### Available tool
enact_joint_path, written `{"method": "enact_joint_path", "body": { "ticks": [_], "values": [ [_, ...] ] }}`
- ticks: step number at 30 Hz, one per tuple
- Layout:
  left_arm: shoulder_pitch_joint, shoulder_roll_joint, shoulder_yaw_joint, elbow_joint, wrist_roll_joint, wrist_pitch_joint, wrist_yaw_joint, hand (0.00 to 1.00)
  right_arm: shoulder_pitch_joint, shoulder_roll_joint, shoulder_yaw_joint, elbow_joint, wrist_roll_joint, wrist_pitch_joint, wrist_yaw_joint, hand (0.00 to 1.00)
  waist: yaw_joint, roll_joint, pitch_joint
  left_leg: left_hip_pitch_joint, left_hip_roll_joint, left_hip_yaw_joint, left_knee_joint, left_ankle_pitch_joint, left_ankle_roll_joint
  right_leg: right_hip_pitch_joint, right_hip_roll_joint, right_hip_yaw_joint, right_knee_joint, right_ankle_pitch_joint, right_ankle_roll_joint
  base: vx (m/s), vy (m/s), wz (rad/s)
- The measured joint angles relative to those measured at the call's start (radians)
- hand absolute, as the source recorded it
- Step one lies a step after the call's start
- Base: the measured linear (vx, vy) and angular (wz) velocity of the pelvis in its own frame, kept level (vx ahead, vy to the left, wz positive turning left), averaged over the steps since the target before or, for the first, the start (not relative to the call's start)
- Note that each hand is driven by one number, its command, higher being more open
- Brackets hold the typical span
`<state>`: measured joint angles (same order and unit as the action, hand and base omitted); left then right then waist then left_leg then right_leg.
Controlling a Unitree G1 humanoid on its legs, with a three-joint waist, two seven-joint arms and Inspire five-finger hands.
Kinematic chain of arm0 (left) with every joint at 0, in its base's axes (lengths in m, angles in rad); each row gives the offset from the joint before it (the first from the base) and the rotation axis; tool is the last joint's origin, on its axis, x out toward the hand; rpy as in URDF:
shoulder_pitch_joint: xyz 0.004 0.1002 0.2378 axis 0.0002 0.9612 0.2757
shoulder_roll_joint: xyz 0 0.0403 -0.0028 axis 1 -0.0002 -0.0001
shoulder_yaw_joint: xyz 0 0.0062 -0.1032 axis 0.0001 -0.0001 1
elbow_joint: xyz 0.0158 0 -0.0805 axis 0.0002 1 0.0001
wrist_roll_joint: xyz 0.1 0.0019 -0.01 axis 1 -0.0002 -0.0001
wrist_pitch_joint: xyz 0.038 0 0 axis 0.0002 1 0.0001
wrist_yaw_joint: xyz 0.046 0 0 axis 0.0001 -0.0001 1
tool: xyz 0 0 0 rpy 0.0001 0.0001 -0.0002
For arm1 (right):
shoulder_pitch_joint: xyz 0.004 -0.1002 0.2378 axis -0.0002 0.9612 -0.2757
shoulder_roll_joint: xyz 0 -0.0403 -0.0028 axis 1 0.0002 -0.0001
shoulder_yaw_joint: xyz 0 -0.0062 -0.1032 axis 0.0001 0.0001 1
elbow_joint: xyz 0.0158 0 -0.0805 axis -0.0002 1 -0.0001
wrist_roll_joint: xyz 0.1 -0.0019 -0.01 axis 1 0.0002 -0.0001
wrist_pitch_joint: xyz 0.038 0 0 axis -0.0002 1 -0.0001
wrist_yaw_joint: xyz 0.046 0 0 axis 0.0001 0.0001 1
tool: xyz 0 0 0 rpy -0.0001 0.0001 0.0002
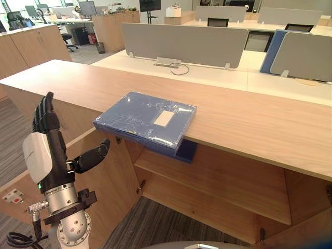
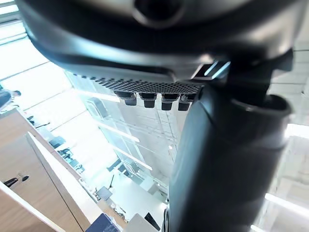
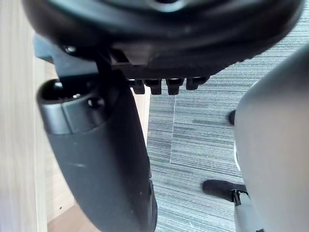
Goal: Walk over to the cabinet, pick up the folder, carry it to the office cabinet, place the folder inside the office cabinet, then close the office cabinet door
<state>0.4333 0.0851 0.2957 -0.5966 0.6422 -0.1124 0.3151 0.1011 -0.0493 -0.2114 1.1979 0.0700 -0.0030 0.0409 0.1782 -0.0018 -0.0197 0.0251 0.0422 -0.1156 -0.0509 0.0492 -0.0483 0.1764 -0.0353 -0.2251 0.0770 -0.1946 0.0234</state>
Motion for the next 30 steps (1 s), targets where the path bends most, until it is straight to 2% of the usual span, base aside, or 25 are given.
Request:
{"method": "enact_joint_path", "body": {
  "ticks": [6, 16, 20, 25, 30],
  "values": [
    [-0.014, 0.082, 0.0, 0.066, 0.032, -0.016, -0.015, 1.0, -0.011, -0.015, 0.007, 0.02, 0.0, -0.012, 0.0, 1.0, 0.0, 0.017, 0.007, 0.003, 0.004, 0.008, -0.003, 0.001, 0.0, -0.006, 0.003, 0.011, 0.002, 0.001, -0.002, -0.02, -0.027, -0.05],
    [-0.014, 0.205, -0.004, 0.163, 0.058, -0.058, -0.04, 1.0, -0.024, -0.03, 0.037, 0.036, 0.0, -0.021, 0.001, 1.0, -0.002, 0.023, 0.011, 0.004, 0.006, 0.022, -0.007, 0.001, 0.001, -0.017, 0.002, 0.031, 0.009, 0.003, -0.005, -0.02, -0.006, -0.05],
    [-0.038, 0.277, -0.025, 0.26, 0.076, -0.064, -0.04, 1.0, -0.027, -0.035, 0.047, 0.033, -0.001, -0.021, 0.001, 1.0, -0.004, 0.029, 0.017, 0.028, 0.008, 0.026, -0.036, 0.015, 0.006, -0.014, 0.002, 0.033, 0.013, 0.003, -0.005, -0.02, -0.005, -0.02],
    [-0.096, 0.349, -0.088, 0.358, 0.087, -0.063, -0.04, 1.0, -0.043, -0.033, 0.078, 0.03, -0.012, -0.022, 0.0, 1.0, -0.016, 0.021, 0.036, 0.03, 0.008, 0.032, -0.041, 0.017, 0.009, -0.016, 0.001, 0.04, 0.014, 0.003, -0.005, -0.04, -0.001, -0.03],
    [-0.159, 0.373, -0.134, 0.436, 0.109, -0.062, -0.041, 1.0, -0.047, -0.03, 0.087, 0.022, -0.03, -0.023, -0.001, 1.0, -0.024, 0.015, 0.042, 0.033, 0.008, 0.045, -0.042, 0.017, 0.009, -0.016, 0.0, 0.05, 0.011, 0.003, -0.006, -0.02, -0.004, -0.06]
  ]
}}
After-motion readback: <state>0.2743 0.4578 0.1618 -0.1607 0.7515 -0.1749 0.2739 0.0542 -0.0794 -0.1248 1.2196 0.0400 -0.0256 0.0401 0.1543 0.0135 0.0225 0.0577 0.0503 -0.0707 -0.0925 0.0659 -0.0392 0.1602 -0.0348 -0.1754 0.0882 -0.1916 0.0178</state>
